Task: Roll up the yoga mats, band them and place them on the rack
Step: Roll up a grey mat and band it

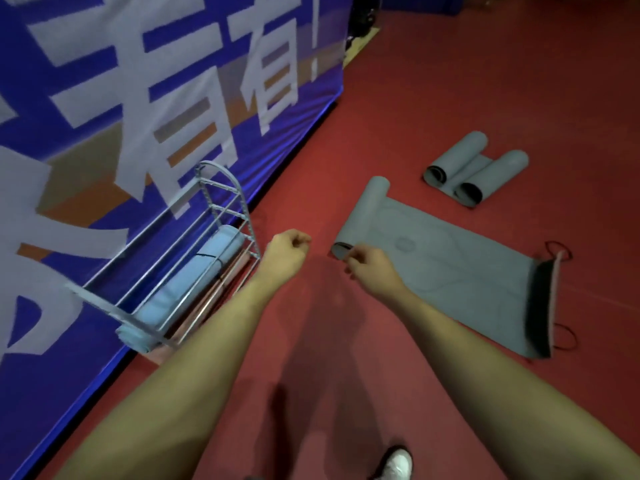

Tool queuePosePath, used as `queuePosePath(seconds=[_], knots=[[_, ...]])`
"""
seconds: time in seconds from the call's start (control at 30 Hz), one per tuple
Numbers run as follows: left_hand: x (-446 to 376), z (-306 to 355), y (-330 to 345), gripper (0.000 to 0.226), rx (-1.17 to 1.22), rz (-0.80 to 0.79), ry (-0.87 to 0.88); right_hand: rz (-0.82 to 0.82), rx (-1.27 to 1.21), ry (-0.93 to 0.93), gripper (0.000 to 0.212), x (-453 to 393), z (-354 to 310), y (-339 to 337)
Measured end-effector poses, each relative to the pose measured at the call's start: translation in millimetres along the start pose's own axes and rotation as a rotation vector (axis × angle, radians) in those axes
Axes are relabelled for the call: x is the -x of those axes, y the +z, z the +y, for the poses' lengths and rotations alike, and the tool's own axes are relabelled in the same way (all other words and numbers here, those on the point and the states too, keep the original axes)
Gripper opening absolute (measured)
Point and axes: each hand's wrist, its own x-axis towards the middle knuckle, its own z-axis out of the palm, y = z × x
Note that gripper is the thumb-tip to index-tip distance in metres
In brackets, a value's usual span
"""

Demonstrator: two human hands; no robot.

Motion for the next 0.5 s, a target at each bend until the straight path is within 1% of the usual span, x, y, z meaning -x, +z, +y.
queuePosePath(seconds=[0.13,0.3,0.4,0.5], knots=[[-18.7,59.0,98.5,0.016,-0.007,-0.036,0.031,0.016,0.032,0.028,0.016,-8.7,69.3,-88.1],[-39.2,133.6,205.1,0.020,0.022,-0.101,0.046,0.105,-0.006,0.112,0.019,-21.7,137.8,-199.5],[-52.6,174.7,259.9,0.019,0.029,-0.153,0.058,0.127,0.016,0.160,0.019,-29.1,178.7,-252.3],[-71.1,204.6,311.1,0.018,-0.012,-0.194,0.101,0.162,-0.020,0.184,0.021,-40.2,213.6,-296.9]])
